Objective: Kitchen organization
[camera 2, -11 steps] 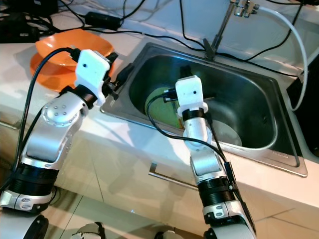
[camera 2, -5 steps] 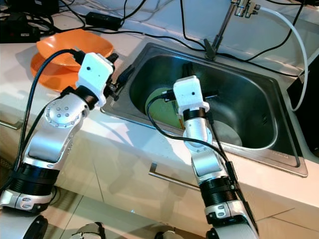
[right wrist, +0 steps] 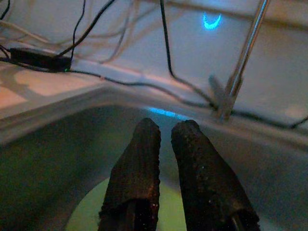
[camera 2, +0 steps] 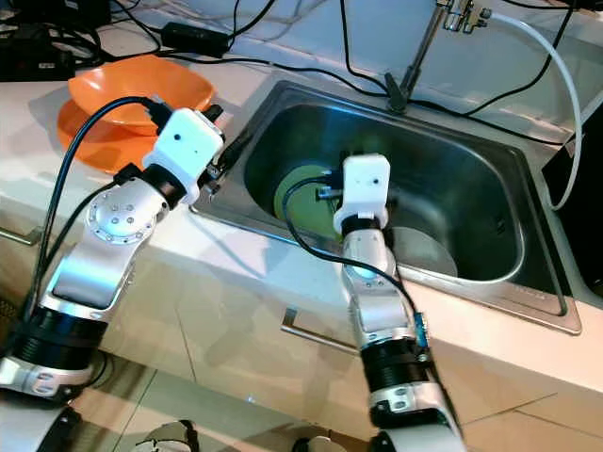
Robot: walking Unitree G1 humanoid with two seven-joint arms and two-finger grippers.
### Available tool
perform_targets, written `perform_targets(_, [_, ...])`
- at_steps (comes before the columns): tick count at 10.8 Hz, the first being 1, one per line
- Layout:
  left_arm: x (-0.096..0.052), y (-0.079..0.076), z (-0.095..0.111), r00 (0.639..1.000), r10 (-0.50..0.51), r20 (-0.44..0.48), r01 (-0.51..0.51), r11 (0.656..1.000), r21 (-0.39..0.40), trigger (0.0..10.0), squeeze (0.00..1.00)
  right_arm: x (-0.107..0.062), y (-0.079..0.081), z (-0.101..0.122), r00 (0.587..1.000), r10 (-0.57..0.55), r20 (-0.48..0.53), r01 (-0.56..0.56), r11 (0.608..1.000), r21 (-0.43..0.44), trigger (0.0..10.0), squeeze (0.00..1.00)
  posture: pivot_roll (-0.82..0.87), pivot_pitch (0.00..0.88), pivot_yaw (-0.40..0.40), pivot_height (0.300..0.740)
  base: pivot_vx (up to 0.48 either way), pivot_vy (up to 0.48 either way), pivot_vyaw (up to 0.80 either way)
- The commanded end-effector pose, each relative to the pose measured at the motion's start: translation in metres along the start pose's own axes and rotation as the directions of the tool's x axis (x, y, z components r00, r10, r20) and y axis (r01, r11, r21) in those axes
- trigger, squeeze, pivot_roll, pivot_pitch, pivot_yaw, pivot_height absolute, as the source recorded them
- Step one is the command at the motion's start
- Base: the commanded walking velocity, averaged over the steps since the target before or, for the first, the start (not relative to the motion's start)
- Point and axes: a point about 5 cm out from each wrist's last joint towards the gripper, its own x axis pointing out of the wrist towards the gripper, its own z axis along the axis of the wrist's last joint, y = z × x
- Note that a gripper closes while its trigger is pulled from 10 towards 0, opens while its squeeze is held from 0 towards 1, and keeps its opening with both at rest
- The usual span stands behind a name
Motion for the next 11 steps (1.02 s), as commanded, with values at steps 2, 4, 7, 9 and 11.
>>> perform_targets(2, [0.004, -0.001, 0.007, 1.000, -0.012, -0.006, 0.013, 0.997, 0.082, 10.0, 0.00, 0.001, -0.007, -0.010, 0.995, -0.040, -0.090, 0.049, 0.993, 0.105, 10.0, 0.00, 0.07, 0.080, -0.141, 0.740, 0.000, 0.000, 0.00])
perform_targets(4, [0.002, 0.005, -0.002, 0.997, 0.032, -0.064, -0.024, 0.992, 0.122, 10.0, 0.00, 0.002, -0.010, -0.012, 0.992, -0.037, -0.117, 0.056, 0.986, 0.159, 10.0, 0.00, 0.07, 0.078, -0.143, 0.740, 0.000, 0.000, 0.00])
perform_targets(7, [0.002, 0.003, -0.006, 0.996, 0.032, -0.084, -0.023, 0.993, 0.114, 10.0, 0.00, 0.003, -0.010, -0.009, 0.993, -0.033, -0.111, 0.054, 0.980, 0.192, 10.0, 1.00, 0.07, 0.077, -0.141, 0.740, 0.000, 0.000, 0.00])
perform_targets(9, [0.003, 0.002, -0.006, 0.996, 0.032, -0.087, -0.022, 0.993, 0.119, 10.0, 0.00, 0.003, -0.010, -0.008, 0.994, -0.031, -0.105, 0.051, 0.979, 0.199, 10.0, 1.00, 0.07, 0.076, -0.141, 0.740, 0.000, 0.000, 0.00])
perform_targets(11, [0.001, 0.014, -0.007, 0.992, 0.036, -0.125, -0.003, 0.968, 0.251, 10.0, 0.00, 0.002, -0.009, -0.010, 0.993, -0.027, -0.119, 0.048, 0.983, 0.176, 10.0, 0.00, 0.07, 0.078, -0.141, 0.740, 0.000, 0.000, 0.00])
